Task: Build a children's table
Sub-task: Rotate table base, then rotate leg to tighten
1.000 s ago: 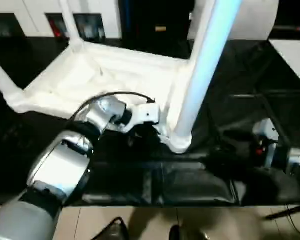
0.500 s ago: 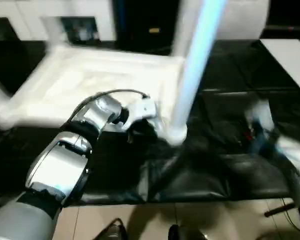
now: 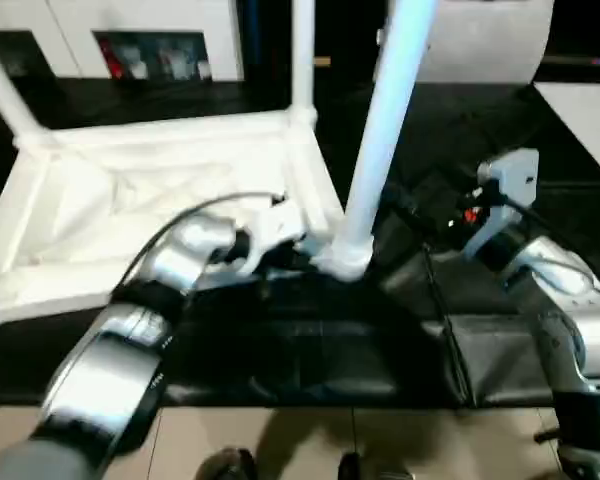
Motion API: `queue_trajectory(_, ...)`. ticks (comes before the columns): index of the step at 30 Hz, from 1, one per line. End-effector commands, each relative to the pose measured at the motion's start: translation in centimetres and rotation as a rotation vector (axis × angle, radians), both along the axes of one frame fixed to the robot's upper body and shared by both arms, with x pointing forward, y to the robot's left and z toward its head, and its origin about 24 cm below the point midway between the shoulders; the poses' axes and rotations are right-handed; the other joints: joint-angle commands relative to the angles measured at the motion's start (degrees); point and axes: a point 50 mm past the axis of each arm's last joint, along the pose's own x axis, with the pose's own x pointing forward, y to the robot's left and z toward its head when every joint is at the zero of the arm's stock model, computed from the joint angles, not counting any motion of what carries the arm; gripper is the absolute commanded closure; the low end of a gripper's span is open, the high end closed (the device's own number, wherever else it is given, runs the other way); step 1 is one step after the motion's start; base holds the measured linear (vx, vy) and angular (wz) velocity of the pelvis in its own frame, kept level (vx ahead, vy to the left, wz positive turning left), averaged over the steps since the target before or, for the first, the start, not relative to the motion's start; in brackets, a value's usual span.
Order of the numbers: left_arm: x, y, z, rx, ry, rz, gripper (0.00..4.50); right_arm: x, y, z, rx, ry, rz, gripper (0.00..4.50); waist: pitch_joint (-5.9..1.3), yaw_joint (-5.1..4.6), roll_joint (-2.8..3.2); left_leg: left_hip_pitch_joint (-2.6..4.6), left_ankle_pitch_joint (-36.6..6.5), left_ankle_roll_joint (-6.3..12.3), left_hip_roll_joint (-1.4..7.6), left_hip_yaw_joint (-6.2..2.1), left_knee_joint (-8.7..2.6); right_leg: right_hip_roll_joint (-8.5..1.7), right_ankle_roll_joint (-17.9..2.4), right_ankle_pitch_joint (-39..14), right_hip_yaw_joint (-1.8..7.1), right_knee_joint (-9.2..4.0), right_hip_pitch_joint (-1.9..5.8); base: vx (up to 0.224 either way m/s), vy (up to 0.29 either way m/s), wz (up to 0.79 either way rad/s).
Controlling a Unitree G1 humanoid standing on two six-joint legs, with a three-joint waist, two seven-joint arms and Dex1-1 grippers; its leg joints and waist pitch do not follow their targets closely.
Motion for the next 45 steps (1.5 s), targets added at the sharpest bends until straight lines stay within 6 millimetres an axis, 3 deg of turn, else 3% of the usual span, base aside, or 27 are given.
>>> queue_trajectory(1, -1.3, -0.3, -1.0, -0.043, 0.017, -0.063, 4.48, -1.5, 0.9, -0.9, -0.053, 0.061, 0.136, 0.0, -4.82, 0.46, -1.42, 1.08, -5.2, 4.75, 4.11, -1.63, -3.78, -6.08, -12.6, -6.3, 3.33, -3.9, 3.34, 0.0, 0.0, 0.0)
queue_trajectory(6, -2.1, -0.2, -0.6, -0.147, 0.118, -0.029, 4.48, -2.9, 0.9, -2.3, -0.102, 0.155, 0.21, 0.0, -5.06, 0.85, -1.46, 1.04, -5.2, 4.8, 3.97, -1.62, -3.77, -6.15, -11.3, -7.7, 3.28, -3.83, 3.18, 0.0, 0.0, 0.0)
queue_trajectory(7, -2.2, -0.1, -0.5, -0.171, 0.142, -0.02, 4.22, -2.9, 0.8, -2.4, -0.099, 0.158, 0.208, 0.0, -4.99, 0.77, -1.51, 1.08, -6.2, 3.92, 3.78, -1.6, -3.77, -6.11, -10.7, -11.5, 3.24, -4.19, 3.03, 0.0, 0.0, 0.0)
queue_trajectory(9, -2.2, 0.1, -0.5, -0.196, 0.155, -0.004, 3.95, -2.8, 0.7, -2.4, -0.098, 0.157, 0.205, 0.0, -5.07, 0.75, -1.47, 1.08, -6.9, 3.37, 3.51, -1.56, -3.67, -5.95, -9.9, -14.1, 3.24, -4.48, 2.9, 0.0, 0.0, 0.0)
queue_trajectory(12, -2.2, 1.0, -0.8, -0.187, 0.135, 0.033, 3.83, -3.1, 0.4, -2.2, -0.098, 0.153, 0.228, 0.0, -5.3, 0.94, -1.1, 1.2, -6.4, 3.19, 3.78, -1.68, -3.73, -5.67, -10.3, -11.7, 3.24, -4.31, 2.73, 0.0, 0.0, 0.0)
queue_trajectory(17, -2.2, 2.7, -1.4, -0.084, 0.134, 0.068, 3.83, -4.0, -0.1, -2.0, -0.118, 0.16, 0.289, 0.0, -5.71, 0.96, -1.54, 1.07, -4.9, 4.72, 3.76, -1.68, -3.51, -5.71, -10.7, -6.0, 3.21, -3.75, 3.11, 0.0, 0.0, 0.0)
queue_trajectory(25, -2.5, 4.1, -1.8, 0.013, 0.12, 0.059, 3.83, -3.8, -0.3, -2.0, -0.137, 0.158, 0.296, 0.0, -5.53, 0.91, -1.77, 1.53, -8.0, 2.37, 3.91, -1.78, -3.83, -5.72, -10.0, -11.2, 3.22, -4.2, 2.75, 0.0, 0.0, 0.0)
queue_trajectory(31, -2.1, 4.0, -1.8, 0.035, 0.09, 0.072, 3.83, -4.0, 0.0, -1.9, -0.136, 0.158, 0.348, 0.0, -5.41, 0.99, -2.13, 1.45, -8.9, 2.05, 3.82, -1.76, -3.83, -5.83, -9.4, -13.1, 3.32, -4.41, 2.72, 0.0, 0.0, 0.0)
queue_trajectory(32, -2.1, 4.0, -1.7, 0.032, 0.09, 0.069, 4.1, -4.0, 0.0, -1.9, -0.135, 0.157, 0.352, 0.0, -5.35, 1.02, -1.94, 1.49, -9.2, 1.91, 3.85, -1.82, -3.88, -5.85, -9.4, -13.5, 3.32, -4.45, 2.67, 0.0, 0.0, 0.0)
queue_trajectory(35, -2.1, 3.9, -1.6, 0.011, 0.097, 0.06, 4.18, -4.0, 0.1, -1.9, -0.133, 0.155, 0.357, 0.0, -5.38, 0.97, -2.14, 1.56, -9.6, 1.58, 3.8, -1.81, -3.91, -5.82, -9.0, -14.6, 3.34, -4.59, 2.67, 0.0, 0.0, 0.0)
queue_trajectory(36, -2.3, 3.7, -1.5, -0.017, 0.117, 0.036, 4.37, -4.0, 0.1, -2.0, -0.141, 0.156, 0.368, 0.0, -5.45, 1.0, -1.86, 1.54, -9.3, 1.61, 3.8, -1.84, -3.88, -5.86, -9.2, -14.0, 3.36, -4.45, 2.69, 0.0, 0.0, 0.0)
queue_trajectory(38, -2.5, 3.7, -1.6, -0.011, 0.129, 0.018, 4.49, -3.9, 0.0, -2.2, -0.151, 0.163, 0.379, 0.0, -5.57, 0.93, -1.9, 1.47, -8.5, 1.83, 3.79, -1.82, -3.82, -5.71, -9.8, -11.5, 3.36, -4.17, 2.74, 0.0, 0.0, 0.0)
queue_trajectory(45, -3.1, 3.2, -1.9, 0.063, 0.122, -0.114, 4.5, -3.1, 0.0, -2.9, -0.188, 0.201, 0.516, 0.0, -5.74, 0.8, -2.02, 1.35, -6.7, 3.72, 3.77, -1.66, -3.47, -5.8, -12.4, -6.1, 3.26, -3.6, 3.05, 0.0, 0.0, 0.0)
